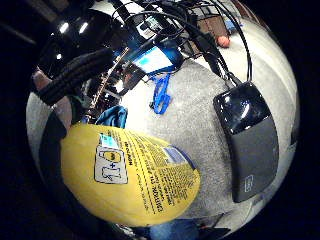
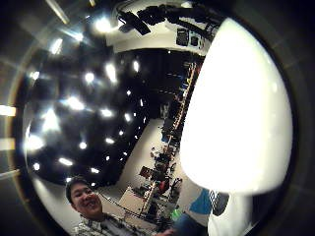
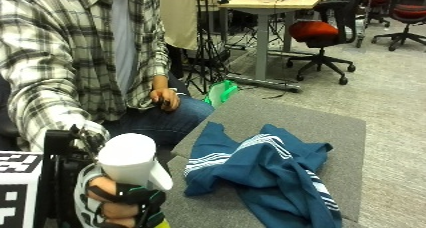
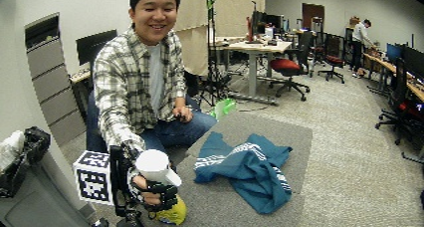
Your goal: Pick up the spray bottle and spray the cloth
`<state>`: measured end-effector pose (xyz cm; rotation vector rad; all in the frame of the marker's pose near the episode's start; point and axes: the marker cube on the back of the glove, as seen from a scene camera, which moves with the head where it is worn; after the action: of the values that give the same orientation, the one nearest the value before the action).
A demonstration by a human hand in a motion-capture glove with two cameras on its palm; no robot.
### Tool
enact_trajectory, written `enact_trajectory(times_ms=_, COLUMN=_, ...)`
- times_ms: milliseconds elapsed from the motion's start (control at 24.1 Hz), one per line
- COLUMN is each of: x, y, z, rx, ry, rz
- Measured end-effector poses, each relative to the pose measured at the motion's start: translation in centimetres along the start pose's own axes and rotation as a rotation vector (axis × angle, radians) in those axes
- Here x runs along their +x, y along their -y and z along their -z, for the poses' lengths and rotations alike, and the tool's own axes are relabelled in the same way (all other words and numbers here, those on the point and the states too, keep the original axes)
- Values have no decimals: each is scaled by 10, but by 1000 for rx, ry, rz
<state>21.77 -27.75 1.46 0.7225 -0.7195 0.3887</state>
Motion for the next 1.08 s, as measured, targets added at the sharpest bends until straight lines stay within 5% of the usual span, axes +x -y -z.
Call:
enact_trajectory(times_ms=540, x=-22, y=10, z=-2, rx=-4, ry=-62, rz=65)
enact_trajectory(times_ms=1081, x=-163, y=-9, z=16, rx=-72, ry=31, rz=273)
